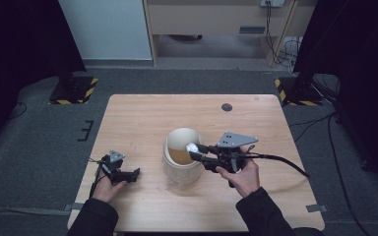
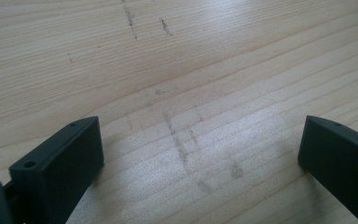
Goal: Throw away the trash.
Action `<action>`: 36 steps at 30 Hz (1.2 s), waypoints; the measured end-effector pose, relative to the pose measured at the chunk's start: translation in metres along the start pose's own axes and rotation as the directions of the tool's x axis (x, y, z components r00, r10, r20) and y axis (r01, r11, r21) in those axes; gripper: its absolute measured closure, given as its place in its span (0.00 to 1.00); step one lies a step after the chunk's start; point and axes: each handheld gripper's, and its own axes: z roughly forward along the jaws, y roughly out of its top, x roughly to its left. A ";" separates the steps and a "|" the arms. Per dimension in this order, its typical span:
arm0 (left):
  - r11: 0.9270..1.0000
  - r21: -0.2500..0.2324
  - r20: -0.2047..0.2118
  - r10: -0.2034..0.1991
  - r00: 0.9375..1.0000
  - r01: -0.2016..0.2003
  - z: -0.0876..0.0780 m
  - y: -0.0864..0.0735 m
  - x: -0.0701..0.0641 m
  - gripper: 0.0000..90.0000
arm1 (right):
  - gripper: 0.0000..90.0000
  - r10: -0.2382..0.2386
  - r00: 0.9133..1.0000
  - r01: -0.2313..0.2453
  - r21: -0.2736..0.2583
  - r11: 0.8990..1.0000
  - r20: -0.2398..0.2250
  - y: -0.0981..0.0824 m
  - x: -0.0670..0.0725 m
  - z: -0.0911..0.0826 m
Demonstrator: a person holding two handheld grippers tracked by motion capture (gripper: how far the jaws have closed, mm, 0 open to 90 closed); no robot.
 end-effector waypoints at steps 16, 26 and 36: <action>1.000 0.000 0.000 0.000 1.000 0.000 0.000 0.000 0.000 0.00 | 0.72 -0.019 1.000 0.018 0.078 0.997 0.007 -0.011 0.000 0.018; 1.000 0.000 0.000 0.000 1.000 0.000 0.000 0.000 0.000 0.00 | 0.67 -0.035 0.999 0.031 0.125 0.992 0.025 -0.016 -0.002 0.026; 1.000 0.000 0.000 0.000 1.000 0.000 0.000 0.000 0.000 0.00 | 0.60 -0.039 0.999 0.035 0.099 0.994 0.033 -0.013 -0.001 0.019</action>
